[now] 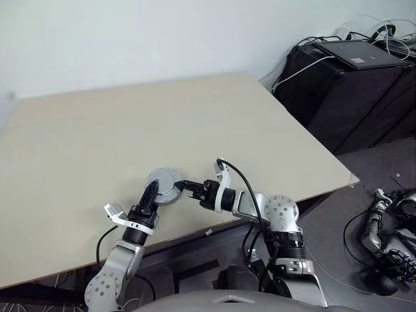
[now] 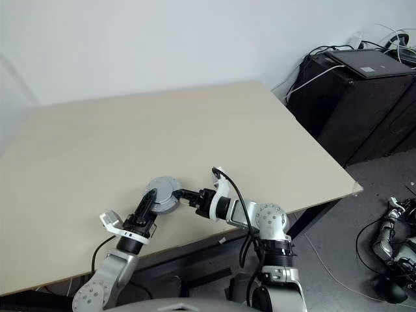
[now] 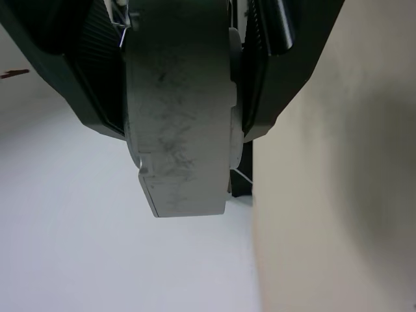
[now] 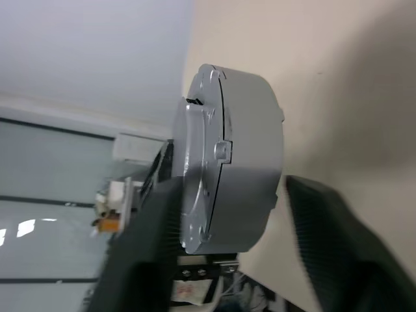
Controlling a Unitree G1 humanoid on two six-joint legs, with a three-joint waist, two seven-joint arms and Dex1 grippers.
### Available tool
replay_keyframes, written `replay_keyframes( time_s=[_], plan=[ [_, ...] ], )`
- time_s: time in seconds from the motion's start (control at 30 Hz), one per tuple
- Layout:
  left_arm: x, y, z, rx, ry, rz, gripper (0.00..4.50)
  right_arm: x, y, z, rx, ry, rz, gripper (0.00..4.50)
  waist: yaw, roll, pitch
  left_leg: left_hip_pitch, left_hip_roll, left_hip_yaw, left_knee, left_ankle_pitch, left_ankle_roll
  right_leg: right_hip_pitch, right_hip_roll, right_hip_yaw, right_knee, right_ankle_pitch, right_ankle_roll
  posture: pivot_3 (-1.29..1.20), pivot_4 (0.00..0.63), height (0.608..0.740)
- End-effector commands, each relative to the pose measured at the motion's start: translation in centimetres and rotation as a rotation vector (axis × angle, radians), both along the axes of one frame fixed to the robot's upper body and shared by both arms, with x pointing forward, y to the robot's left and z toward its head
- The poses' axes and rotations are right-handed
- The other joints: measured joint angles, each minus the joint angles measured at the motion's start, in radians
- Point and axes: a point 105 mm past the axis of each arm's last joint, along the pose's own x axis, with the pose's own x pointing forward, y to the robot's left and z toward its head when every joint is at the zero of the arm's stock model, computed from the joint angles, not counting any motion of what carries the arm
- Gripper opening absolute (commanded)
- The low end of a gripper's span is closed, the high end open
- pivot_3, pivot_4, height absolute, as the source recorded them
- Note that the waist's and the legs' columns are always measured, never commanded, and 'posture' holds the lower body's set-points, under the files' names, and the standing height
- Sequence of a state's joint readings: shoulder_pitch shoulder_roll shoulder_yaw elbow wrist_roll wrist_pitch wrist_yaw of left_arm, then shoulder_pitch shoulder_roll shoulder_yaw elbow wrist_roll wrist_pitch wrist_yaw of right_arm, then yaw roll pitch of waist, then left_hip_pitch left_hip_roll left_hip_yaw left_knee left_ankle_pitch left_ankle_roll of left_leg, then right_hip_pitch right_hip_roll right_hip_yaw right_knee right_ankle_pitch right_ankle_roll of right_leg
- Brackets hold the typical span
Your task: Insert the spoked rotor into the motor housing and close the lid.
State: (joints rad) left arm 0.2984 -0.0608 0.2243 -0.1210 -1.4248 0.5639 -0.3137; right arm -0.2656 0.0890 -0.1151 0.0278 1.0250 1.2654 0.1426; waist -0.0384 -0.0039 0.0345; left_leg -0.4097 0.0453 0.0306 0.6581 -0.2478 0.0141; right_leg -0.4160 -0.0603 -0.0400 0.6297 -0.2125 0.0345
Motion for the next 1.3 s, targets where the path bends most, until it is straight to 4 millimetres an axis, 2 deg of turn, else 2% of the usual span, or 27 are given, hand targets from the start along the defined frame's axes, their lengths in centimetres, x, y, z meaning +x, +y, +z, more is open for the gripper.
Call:
replay_keyframes(
  time_s=[0.03,0.1,0.2,0.33,0.5,0.6,0.8,0.9,1.13,1.3],
  plan=[
    [1.1,-0.3,2.1,-0.028,-0.091,0.038,2.13,-0.6,0.9,0.8,0.003,-0.062,0.018,3.98,-0.001,0.000,0.000,0.000,0.000,0.000,0.000,0.000,0.000,0.000,0.000,0.000,0.000,0.000,0.000,0.00,0.000,0.740],
    [1.2,0.0,2.2,-0.017,-0.090,0.054,2.13,-0.6,0.5,0.4,-0.046,-0.086,0.020,4.50,-0.001,0.000,0.000,0.000,0.000,0.000,0.000,0.000,0.000,0.000,0.000,0.000,0.000,0.000,0.000,0.00,0.000,0.740],
    [1.6,0.5,2.1,0.004,-0.080,0.076,2.13,0.1,-0.8,0.1,-0.198,-0.262,-0.012,4.50,0.002,0.000,0.000,0.000,0.000,0.000,0.001,0.000,0.000,0.000,0.000,0.000,0.000,0.000,0.000,0.00,0.000,0.740],
    [2.0,1.9,2.5,0.041,-0.089,0.093,2.12,0.9,-2.8,1.3,-0.278,-0.536,-0.093,4.50,0.005,-0.001,-0.001,-0.001,-0.001,-0.001,0.003,0.000,0.000,0.001,0.000,0.000,-0.001,0.001,0.001,0.00,0.000,0.740],
    [2.8,3.9,2.8,0.091,-0.085,0.139,2.12,-0.2,-4.3,1.2,-0.412,-0.846,-0.072,4.50,0.002,-0.002,-0.001,0.000,-0.001,-0.001,0.003,0.000,0.000,0.002,0.000,0.000,-0.001,0.001,0.002,0.00,0.000,0.740],
    [3.5,5.0,2.6,0.122,-0.059,0.180,2.12,-0.7,-5.3,1.2,-0.441,-0.945,-0.099,4.50,0.002,-0.002,-0.001,0.000,-0.001,-0.001,0.003,0.000,0.000,0.002,0.001,0.000,-0.001,0.001,0.002,0.00,0.000,0.740],
    [4.7,6.2,0.7,0.193,0.055,0.192,2.12,-1.7,-6.8,1.7,-0.431,-1.054,-0.161,4.50,0.011,-0.006,-0.003,0.001,-0.001,-0.001,0.004,0.000,0.000,0.004,0.001,0.001,-0.001,0.002,0.002,0.00,0.000,0.740],
    [5.5,6.5,0.0,0.211,0.079,0.193,2.12,-2.1,-7.5,1.2,-0.454,-1.073,-0.152,4.50,0.014,-0.007,-0.003,0.001,-0.001,0.000,0.005,0.000,0.000,0.004,0.001,0.001,-0.001,0.002,0.002,0.00,0.000,0.740],
    [7.7,7.3,0.0,0.255,0.087,0.218,2.12,-2.4,-8.0,0.8,-0.470,-1.061,-0.182,4.50,0.025,-0.010,-0.003,0.001,-0.001,0.000,0.006,0.000,0.000,0.005,0.001,0.001,-0.001,0.003,0.002,0.00,0.000,0.740],
    [9.7,8.2,0.6,0.284,0.074,0.259,2.12,-2.5,-7.9,0.4,-0.477,-1.049,-0.186,4.50,0.027,-0.011,-0.003,0.001,-0.001,0.000,0.006,0.000,0.000,0.005,0.001,0.001,-0.001,0.003,0.001,0.00,0.000,0.740]
  ],
)
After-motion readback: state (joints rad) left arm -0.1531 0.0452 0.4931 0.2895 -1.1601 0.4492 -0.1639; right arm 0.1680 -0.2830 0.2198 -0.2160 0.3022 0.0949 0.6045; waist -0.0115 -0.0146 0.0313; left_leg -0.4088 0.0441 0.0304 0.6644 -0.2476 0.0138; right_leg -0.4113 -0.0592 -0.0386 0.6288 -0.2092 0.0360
